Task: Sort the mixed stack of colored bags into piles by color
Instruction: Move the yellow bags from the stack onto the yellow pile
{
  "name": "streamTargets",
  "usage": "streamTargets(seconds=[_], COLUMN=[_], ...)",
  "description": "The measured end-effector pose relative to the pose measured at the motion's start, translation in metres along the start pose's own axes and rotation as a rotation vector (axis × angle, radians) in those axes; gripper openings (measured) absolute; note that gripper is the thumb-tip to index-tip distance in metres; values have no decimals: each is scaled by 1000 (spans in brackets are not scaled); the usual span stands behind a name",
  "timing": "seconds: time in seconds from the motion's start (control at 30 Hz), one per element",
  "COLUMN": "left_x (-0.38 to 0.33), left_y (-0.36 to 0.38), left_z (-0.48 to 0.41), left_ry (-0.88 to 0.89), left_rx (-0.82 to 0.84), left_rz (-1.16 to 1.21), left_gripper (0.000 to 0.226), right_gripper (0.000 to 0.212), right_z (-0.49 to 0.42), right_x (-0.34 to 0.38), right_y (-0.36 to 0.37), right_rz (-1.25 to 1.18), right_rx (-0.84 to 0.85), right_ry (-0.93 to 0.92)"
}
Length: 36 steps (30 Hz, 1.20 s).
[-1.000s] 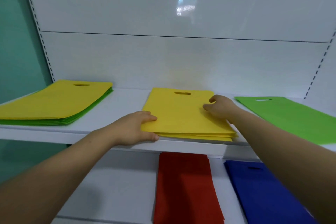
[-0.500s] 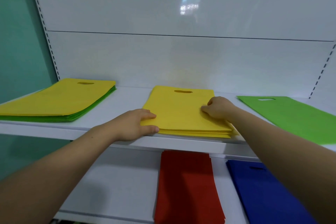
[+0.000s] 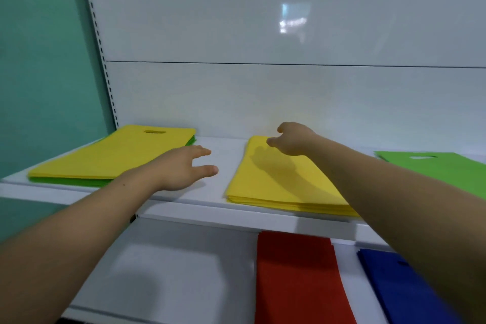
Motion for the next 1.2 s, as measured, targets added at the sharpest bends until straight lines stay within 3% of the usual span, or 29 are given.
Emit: streamTargets(seconds=[0.33,0.53,0.77,0.93,1.2], left_x=[161,253,296,306,311], left_y=[-70,-98,-86,-75,-74], left_z=[16,15,8,11,10], left_ry=[-168,-273,-260,-200,-225], left_rx=[-113,-101,-99,-182,-201], left_rz=[-41,-28,185,152,311], left_gripper=[61,61,55,52,57], right_gripper=[60,52,64,56,57], right_z=[-22,-35,-36,-29,-30], right_x=[158,232,249,244,241], right_y=[70,120,150,152,154], right_rz=[-80,-198,-288,-407,-439], right_rx=[60,57,-36,-180,-167], right_ry=[-72,71,298,336,360])
Point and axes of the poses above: each hand's wrist, its own z-axis away from the middle knuckle, its own y-axis out of the palm, x = y × z, the point moved 2 cm from there along -z, towards the middle knuckle, and after that the axes turned 8 degrees about -x, right-handed, at the moved point
